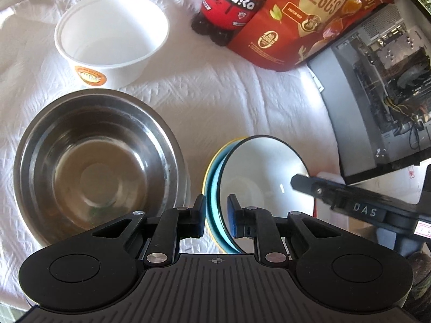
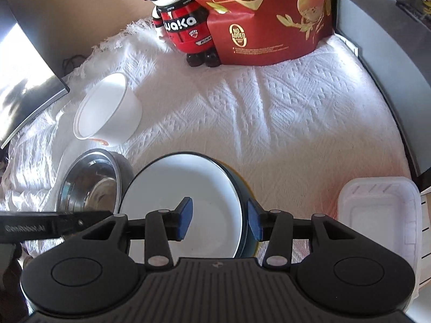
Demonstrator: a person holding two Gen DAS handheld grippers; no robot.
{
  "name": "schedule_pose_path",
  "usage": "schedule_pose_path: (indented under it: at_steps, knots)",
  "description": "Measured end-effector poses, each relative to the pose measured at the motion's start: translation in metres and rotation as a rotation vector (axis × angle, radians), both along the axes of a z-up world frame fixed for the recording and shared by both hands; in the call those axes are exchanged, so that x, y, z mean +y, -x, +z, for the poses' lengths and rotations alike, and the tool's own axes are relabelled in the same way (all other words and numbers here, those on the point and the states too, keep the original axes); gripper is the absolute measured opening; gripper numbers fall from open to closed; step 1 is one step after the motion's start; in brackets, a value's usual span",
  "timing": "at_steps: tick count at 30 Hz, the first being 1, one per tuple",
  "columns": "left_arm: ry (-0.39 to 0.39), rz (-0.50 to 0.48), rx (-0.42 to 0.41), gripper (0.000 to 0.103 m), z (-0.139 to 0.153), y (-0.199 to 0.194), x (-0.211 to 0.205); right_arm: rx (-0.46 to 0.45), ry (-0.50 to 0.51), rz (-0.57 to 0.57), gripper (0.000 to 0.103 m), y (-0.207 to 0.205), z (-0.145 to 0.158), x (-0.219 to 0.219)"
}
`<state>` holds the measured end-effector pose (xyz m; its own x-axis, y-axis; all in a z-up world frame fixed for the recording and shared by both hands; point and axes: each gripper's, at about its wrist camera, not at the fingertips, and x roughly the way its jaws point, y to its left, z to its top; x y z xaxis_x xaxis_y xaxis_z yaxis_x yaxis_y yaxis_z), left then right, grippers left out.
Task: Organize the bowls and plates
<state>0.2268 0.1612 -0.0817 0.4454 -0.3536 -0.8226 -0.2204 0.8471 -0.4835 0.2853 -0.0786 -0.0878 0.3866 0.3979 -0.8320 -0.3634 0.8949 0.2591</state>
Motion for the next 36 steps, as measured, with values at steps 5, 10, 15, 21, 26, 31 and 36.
schedule_pose_path:
  at_steps: [5,10,15,21,26,31,36]
  knots:
    - [-0.060,0.045,-0.077,0.018,0.019,-0.003,0.024,-0.155,0.046,0.016,0.046,0.003,0.032,0.019]
    - [-0.092,0.109,-0.111,0.018,0.026,-0.012,0.050,-0.246,0.041,0.082,0.059,-0.013,0.066,0.057]
    - [-0.006,0.212,-0.160,0.018,0.021,-0.017,0.093,-0.268,0.057,0.158,0.067,-0.041,0.075,0.106]
    - [-0.092,0.475,-0.141,0.019,0.016,-0.022,0.171,-0.149,0.042,0.195,0.071,-0.091,0.056,0.161]
    - [-0.045,0.487,-0.113,0.020,0.000,-0.049,0.195,-0.095,0.027,0.199,0.073,-0.117,0.036,0.190]
    - [-0.122,0.471,-0.063,0.020,-0.013,-0.073,0.188,-0.105,0.009,0.204,0.087,-0.122,0.021,0.210]
    - [-0.147,0.492,-0.022,0.024,-0.029,-0.082,0.192,-0.057,0.042,0.233,0.087,-0.137,-0.004,0.236]
